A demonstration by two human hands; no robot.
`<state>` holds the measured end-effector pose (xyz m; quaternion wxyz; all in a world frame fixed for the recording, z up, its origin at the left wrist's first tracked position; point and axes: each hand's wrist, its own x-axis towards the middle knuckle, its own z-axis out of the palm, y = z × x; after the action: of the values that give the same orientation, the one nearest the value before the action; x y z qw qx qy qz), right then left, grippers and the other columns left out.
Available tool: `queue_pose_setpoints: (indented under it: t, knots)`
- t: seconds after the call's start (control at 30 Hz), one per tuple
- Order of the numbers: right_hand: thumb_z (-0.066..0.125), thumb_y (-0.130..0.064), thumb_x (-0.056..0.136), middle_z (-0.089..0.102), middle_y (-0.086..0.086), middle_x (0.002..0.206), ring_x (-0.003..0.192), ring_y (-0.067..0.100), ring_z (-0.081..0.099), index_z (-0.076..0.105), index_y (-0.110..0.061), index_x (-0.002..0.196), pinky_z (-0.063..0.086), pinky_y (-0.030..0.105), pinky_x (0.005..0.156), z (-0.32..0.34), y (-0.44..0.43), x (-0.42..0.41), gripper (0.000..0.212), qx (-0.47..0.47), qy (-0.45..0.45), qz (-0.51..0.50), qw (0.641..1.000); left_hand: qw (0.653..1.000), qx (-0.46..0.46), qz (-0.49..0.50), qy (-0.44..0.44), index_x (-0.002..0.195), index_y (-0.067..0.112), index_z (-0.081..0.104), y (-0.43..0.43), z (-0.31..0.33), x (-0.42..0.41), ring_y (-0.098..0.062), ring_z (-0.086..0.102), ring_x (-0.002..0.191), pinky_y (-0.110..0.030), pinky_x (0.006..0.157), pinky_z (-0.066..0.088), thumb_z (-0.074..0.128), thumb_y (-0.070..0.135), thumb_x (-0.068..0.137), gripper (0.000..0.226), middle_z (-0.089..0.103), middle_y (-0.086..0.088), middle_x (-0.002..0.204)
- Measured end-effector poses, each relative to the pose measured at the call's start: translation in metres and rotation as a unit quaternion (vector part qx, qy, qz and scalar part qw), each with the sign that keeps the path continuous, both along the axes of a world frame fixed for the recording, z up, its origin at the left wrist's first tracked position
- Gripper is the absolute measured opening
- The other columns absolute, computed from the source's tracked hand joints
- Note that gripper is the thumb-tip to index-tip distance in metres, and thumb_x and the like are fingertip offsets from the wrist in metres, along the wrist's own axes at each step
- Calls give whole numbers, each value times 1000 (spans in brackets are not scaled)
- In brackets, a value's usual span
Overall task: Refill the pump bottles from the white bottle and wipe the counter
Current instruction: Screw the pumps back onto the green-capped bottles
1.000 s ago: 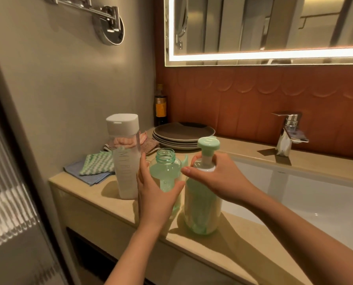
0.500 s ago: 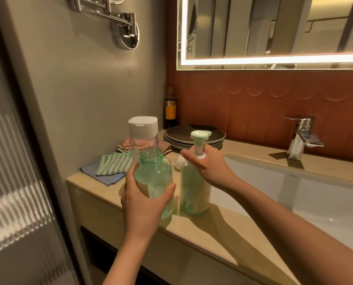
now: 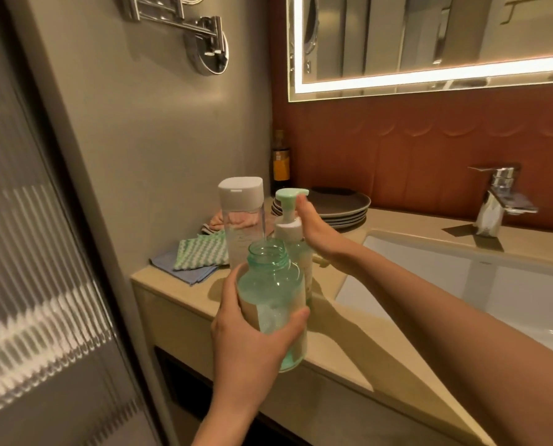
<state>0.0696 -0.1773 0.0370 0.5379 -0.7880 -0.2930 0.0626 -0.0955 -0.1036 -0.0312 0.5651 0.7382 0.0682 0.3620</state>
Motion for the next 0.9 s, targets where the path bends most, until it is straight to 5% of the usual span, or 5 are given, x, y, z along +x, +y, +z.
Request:
queue_pose_setpoints:
  t: [0.1, 0.2, 0.5, 0.63, 0.9]
  knots:
    - [10, -56, 96, 35, 3, 146, 134, 19, 32, 31, -20, 143, 26, 34, 102, -16, -14, 14, 63, 80, 48, -58, 994, 1000, -5, -21, 6, 125, 41, 46, -7, -3, 2, 9, 56, 102, -20, 89, 48, 89, 28, 56, 82, 61, 24, 109]
    - [23, -50, 99, 39, 3, 145, 130, 22, 36, 34, -25, 141, 30, 35, 105, -46, -28, 37, 50, 11, 17, -178, 984, 999, -18, -41, 9, 111, 50, 46, -14, -4, 7, 16, 53, 97, -2, 76, 43, 89, 25, 56, 74, 59, 31, 102]
    - [50, -40, 94, 45, 8, 139, 129, 31, 38, 39, -32, 135, 36, 51, 105, -81, -31, 75, 44, -163, 30, -137, 977, 997, 0, -74, 35, 117, 58, 42, -26, -6, 16, 3, 52, 112, -24, 94, 46, 80, 53, 40, 86, 57, 27, 115]
    - [52, -17, 94, 56, 12, 119, 103, 26, 54, 47, -18, 120, 47, 43, 92, -86, -25, 67, 26, -126, -35, -204, 970, 995, 17, -82, 46, 117, 62, 39, -33, -5, 17, 4, 51, 112, -28, 97, 47, 77, 56, 39, 87, 57, 29, 115]
    - [55, -21, 94, 53, 7, 128, 106, 16, 50, 45, -18, 132, 45, 30, 88, -51, -70, 55, 39, 97, -65, -261, 958, 995, 34, -81, 45, 110, 63, 41, -48, -6, 18, 4, 49, 111, -18, 90, 43, 89, 38, 49, 81, 55, 32, 110]
